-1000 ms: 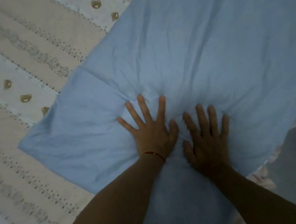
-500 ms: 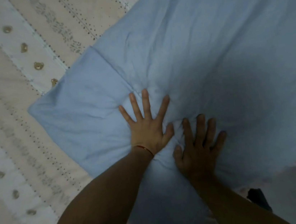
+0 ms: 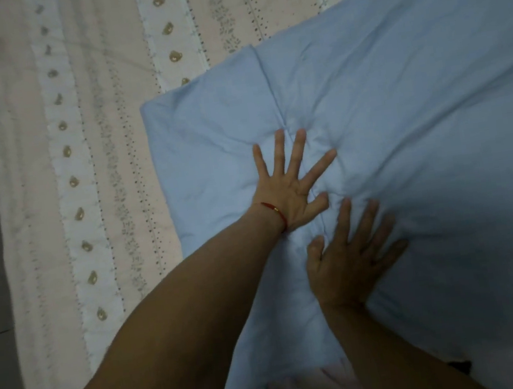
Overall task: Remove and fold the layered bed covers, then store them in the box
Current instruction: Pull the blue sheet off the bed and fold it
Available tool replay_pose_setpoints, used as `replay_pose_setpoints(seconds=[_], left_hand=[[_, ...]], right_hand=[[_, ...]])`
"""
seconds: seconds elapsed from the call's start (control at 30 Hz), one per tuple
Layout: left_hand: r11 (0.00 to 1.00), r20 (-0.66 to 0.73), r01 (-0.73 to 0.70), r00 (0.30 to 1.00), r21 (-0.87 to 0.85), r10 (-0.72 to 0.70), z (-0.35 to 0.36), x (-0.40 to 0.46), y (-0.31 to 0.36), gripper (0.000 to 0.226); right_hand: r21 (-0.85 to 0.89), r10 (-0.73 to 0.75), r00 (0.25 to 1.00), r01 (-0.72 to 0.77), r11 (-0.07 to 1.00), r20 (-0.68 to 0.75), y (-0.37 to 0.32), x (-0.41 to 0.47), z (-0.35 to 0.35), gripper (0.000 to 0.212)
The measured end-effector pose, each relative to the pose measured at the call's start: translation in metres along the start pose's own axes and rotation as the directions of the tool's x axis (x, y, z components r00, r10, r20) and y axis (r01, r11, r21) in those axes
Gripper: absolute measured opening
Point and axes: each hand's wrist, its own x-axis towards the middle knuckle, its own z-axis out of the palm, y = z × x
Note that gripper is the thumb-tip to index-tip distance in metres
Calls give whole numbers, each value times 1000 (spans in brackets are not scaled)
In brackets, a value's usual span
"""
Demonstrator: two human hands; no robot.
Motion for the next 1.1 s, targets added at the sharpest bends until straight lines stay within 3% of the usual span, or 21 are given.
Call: replay_pose_setpoints(seconds=[0.07, 0.13, 0.2, 0.3, 0.43, 0.53, 0.57, 0.67, 0.73, 0.83, 0.93, 1.03, 1.1], left_hand=[[999, 7, -7, 1000, -43, 8, -9, -3, 3, 70], [976, -28, 46, 998, -213, -54, -20, -15, 4, 57], [908, -79, 241, 956, -344, -284, -21, -39, -4, 51], [679, -42, 605, 733, -416, -679, -3, -94, -33, 58], [504, 41, 770, 561, -391, -826, 5, -126, -71, 63], [123, 284, 842, 311, -526, -907, 9, -132, -89, 67], [36, 365, 830, 283, -557, -887, 15, -137, -97, 72], [-107, 474, 673, 389, -731, -790, 12, -153, -115, 68], [-124, 455, 539, 541, -833, -708, -12, -165, -118, 44], [22, 343, 438, 735, -899, -585, -63, -172, -109, 30], [123, 256, 356, 835, -927, -487, -120, -171, -76, 36], [198, 149, 260, 882, -945, -447, -169, -154, -36, 33], [268, 95, 231, 894, -936, -438, -196, -134, -7, 29]], right_hand=[[-3, 12, 1000, -12, 1000, -6, 1, 0, -1, 80], [-18, 1, 1000, -2, 1000, -4, 2, 0, 1, 81], [-9, 6, 1000, -6, 1000, -8, 0, 1, 3, 82], [-21, -1, 1000, 1, 1000, 18, -3, -3, 0, 78], [-20, -32, 999, 33, 999, 42, -1, -5, -2, 77], [-32, -77, 994, 80, 996, 81, 0, -5, -7, 79], [-43, -101, 990, 105, 994, 100, 3, -5, -10, 80], [-63, -179, 971, 191, 980, 158, 16, -2, -18, 83], [-83, -249, 943, 272, 959, 221, 27, 5, -28, 85], [-127, -322, 884, 382, 915, 339, 42, 15, -48, 87], [-51, -343, 787, 427, 903, 513, 50, 36, -81, 77], [271, -368, 701, 252, 929, 611, 57, 66, -129, 56], [462, -417, 672, 125, 878, 612, 68, 81, -161, 42]])
